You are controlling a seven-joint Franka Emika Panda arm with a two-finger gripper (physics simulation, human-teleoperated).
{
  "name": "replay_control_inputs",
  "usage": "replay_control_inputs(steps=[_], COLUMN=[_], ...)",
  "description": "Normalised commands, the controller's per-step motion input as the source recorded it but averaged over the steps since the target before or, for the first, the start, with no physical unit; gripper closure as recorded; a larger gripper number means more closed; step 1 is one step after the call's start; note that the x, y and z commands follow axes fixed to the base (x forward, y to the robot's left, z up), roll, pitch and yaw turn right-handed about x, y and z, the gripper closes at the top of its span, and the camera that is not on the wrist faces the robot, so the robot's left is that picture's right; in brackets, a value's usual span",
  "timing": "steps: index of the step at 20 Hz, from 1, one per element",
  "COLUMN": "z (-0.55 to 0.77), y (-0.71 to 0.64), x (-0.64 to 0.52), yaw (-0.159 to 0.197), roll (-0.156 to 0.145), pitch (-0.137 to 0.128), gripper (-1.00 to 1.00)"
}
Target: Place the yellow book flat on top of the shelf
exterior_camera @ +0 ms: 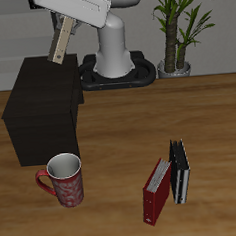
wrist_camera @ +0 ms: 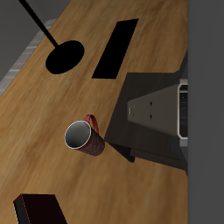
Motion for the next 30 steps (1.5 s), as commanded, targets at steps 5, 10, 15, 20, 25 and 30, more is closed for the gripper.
replay_control_inputs(steps=[5, 10, 15, 20, 25, 30], z=[0.12, -0.07, -0.28, -0.20, -0.24, -0.26], y=[-0.49, -0.35, -0.35, -0.16, -0.07, 0.10], x=[0.10, 0.13, 0.28, 0.18, 0.18, 0.14], yaw=[0.007, 0.011, 0.005, 0.016, 0.017, 0.009], roll=[-0.103, -0.079, -0.072, -0.036, -0.036, -0.004], pitch=[-0.040, -0.042, 0.034, 0.008, -0.019, 0.027], gripper=[1.00, 1.00, 1.00, 1.00, 1.00, 1.00])
